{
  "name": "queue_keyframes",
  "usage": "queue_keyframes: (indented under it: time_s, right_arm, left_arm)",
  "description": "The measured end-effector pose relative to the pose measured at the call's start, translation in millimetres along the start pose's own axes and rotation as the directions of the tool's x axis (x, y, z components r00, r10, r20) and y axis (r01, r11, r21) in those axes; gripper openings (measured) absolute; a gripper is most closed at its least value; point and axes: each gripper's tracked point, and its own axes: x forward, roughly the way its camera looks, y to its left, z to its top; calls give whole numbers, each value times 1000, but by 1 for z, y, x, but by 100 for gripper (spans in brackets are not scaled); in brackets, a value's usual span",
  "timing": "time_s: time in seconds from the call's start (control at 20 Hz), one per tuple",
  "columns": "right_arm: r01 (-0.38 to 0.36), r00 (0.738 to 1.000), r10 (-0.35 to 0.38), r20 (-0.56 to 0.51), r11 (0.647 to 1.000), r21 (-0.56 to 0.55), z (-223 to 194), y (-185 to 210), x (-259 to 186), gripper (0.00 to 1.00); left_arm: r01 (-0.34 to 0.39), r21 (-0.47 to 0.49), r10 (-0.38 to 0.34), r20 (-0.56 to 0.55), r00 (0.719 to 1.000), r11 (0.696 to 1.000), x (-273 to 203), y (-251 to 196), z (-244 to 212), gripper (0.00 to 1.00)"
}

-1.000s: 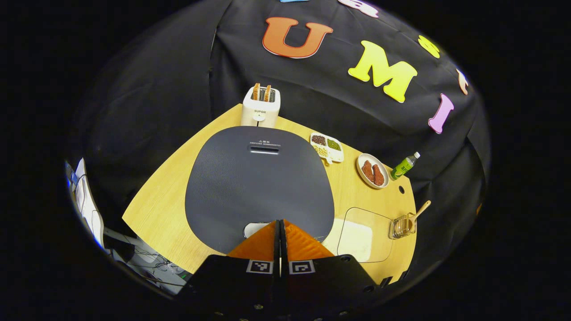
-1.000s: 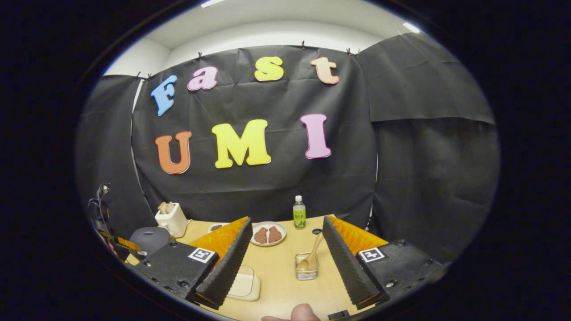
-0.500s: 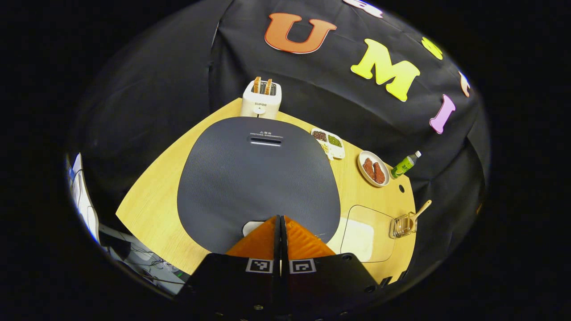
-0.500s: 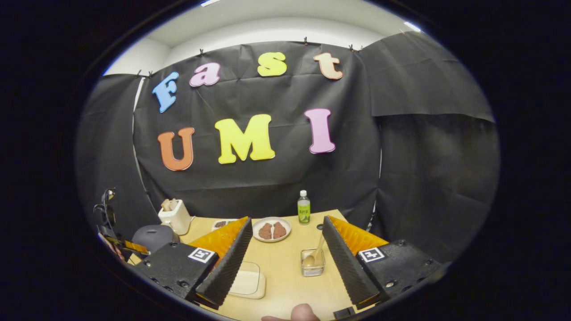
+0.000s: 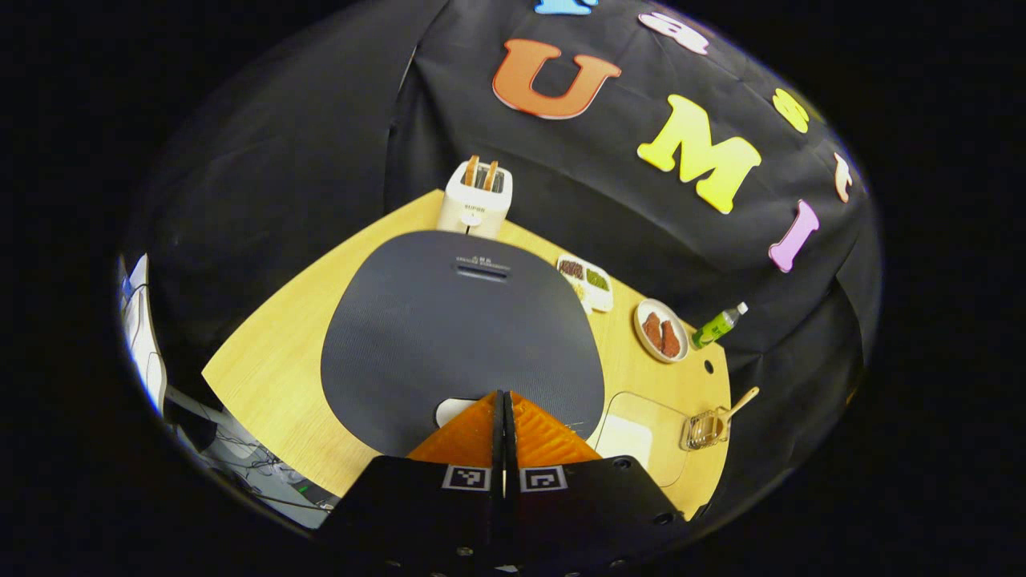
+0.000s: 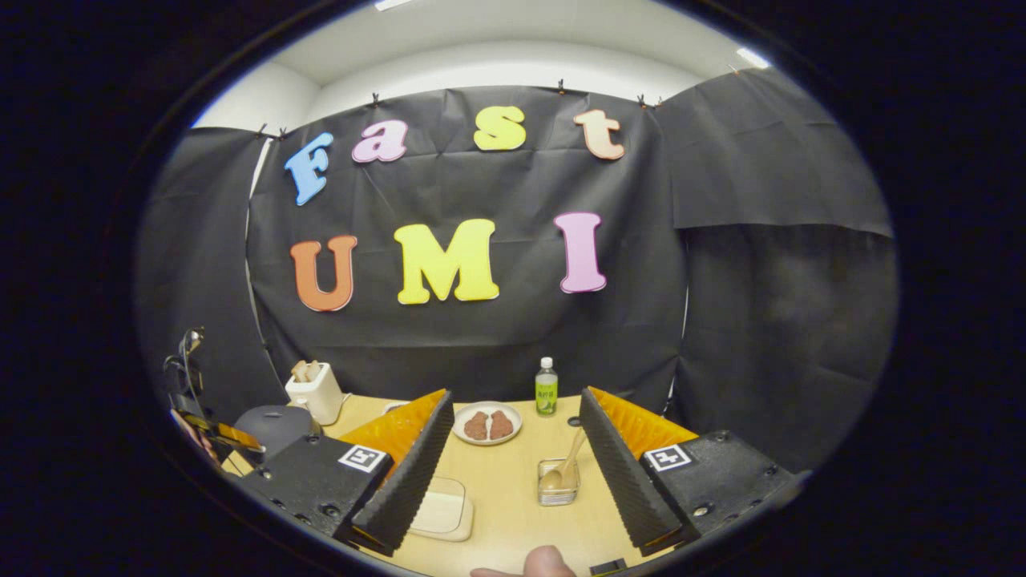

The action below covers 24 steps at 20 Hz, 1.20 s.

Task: Close the left gripper, press the button to open the rice cooker; take a wooden spoon from the chopstick holder with the right hand, scoop a spoonful of rice and pour it into the rice cooker, then put the wooden spoon back into the chopstick holder.

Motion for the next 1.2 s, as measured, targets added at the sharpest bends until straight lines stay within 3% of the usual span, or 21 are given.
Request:
queue_keyframes:
  time_s: [0.2, 0.45, 0.65, 1.0, 1.1, 1.2]
  right_arm:
    - [3, 1000, -3, -1, 1000, -2, 0, -6, -4, 100]
    - [18, 1000, -18, 13, 1000, 8, 4, -16, -7, 100]
    - [36, 999, -36, 9, 999, 17, 0, -27, -7, 100]
    - [35, 999, -35, -6, 999, 12, -12, -44, -2, 100]
    - [32, 999, -32, -16, 999, 7, -18, -48, 3, 100]
    - [29, 999, -29, -32, 1000, 1, -23, -53, 9, 100]
  left_arm:
    - [-8, 88, -8, 178, 984, 996, -27, -11, 57, 0]
    - [-39, 195, -30, 341, 940, 980, -57, -34, 108, 0]
    - [19, 225, -109, 395, 912, 974, -77, -67, 112, 0]
    - [11, 299, -145, 429, 892, 954, -105, -94, 90, 0]
    - [-5, 311, -148, 467, 872, 950, -113, -97, 93, 18]
    - [-21, 318, -148, 497, 855, 948, -121, -98, 94, 57]
